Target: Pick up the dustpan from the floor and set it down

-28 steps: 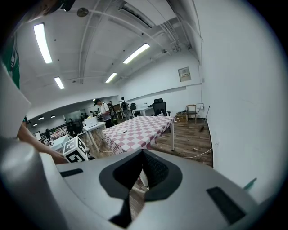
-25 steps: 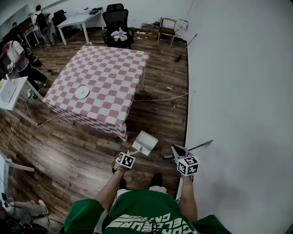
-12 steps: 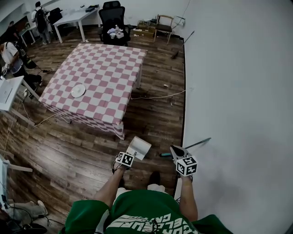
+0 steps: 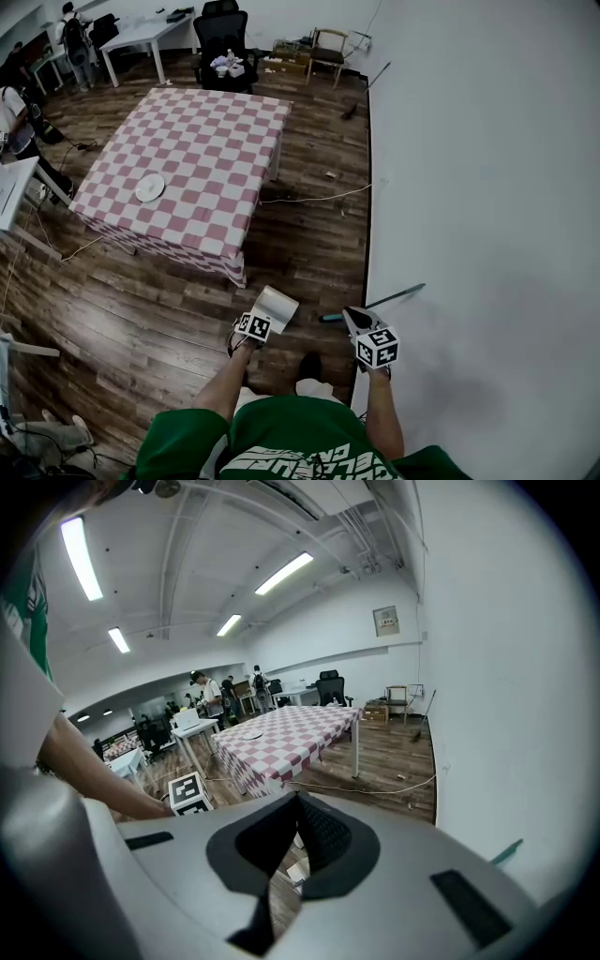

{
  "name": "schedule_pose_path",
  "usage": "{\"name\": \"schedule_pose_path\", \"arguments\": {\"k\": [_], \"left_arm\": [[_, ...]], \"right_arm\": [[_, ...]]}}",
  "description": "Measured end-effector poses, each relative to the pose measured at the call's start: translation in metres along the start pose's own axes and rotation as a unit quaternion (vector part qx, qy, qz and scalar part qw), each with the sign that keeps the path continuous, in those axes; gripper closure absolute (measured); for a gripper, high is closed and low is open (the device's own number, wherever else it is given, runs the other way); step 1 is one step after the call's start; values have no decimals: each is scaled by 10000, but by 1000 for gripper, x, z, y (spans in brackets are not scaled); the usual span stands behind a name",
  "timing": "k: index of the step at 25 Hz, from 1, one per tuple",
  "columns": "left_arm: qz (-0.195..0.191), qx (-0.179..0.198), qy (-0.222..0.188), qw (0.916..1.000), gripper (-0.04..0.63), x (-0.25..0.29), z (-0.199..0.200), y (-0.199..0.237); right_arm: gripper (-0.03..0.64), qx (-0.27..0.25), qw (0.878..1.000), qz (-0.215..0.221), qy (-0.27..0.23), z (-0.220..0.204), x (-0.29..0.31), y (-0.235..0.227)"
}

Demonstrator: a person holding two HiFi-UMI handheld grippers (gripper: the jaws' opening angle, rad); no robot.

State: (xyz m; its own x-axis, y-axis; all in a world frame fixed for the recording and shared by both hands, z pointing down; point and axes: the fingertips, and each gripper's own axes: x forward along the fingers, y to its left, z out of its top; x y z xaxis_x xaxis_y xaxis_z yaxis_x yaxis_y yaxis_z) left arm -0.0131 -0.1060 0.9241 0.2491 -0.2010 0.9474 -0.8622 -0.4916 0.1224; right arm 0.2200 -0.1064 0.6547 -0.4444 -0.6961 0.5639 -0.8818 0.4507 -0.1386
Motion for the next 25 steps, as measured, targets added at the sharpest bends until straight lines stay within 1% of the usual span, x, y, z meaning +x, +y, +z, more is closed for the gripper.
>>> {"name": "schedule_pose_path", "arguments": {"k": [14,25], "left_arm": [[11,-1,203,9998,488,21,-1,-1],[-62,-17,189,9998,489,28,-13,5]], "right_arm": [[609,108,9998,-89,124,-12,-3,-8],[609,162,9996,-43,217,-15,8,-5]]}}
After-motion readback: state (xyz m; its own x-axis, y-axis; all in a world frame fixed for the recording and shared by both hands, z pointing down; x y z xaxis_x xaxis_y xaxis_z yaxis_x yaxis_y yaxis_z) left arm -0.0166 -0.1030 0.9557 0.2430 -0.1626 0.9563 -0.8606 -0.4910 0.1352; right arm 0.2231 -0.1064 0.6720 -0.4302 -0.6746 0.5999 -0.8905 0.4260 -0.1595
